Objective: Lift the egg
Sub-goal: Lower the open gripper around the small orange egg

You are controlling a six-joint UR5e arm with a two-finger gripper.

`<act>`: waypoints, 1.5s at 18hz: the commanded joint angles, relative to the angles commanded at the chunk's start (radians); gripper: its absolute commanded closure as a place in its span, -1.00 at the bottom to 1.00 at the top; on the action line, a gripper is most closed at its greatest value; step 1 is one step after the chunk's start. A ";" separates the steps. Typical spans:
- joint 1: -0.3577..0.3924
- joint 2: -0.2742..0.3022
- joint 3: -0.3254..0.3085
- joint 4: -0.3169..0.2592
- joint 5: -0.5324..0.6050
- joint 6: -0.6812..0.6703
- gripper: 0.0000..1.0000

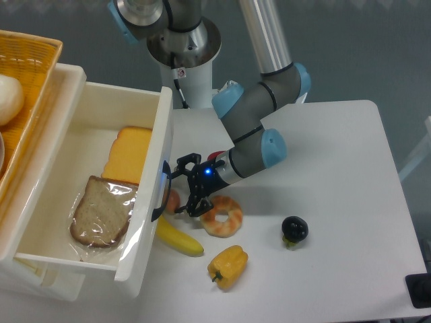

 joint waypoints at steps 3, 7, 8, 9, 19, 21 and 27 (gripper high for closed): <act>-0.002 -0.002 0.000 0.002 -0.002 0.002 -1.00; -0.003 -0.002 -0.002 0.002 -0.003 0.002 -1.00; -0.003 -0.002 -0.005 0.002 -0.003 0.000 -1.00; -0.003 -0.002 -0.005 0.003 -0.005 0.002 -1.00; -0.011 -0.002 -0.012 0.005 -0.008 0.002 -1.00; -0.012 -0.002 -0.012 0.009 -0.009 0.000 -1.00; -0.012 -0.002 -0.012 0.011 -0.009 0.002 -0.82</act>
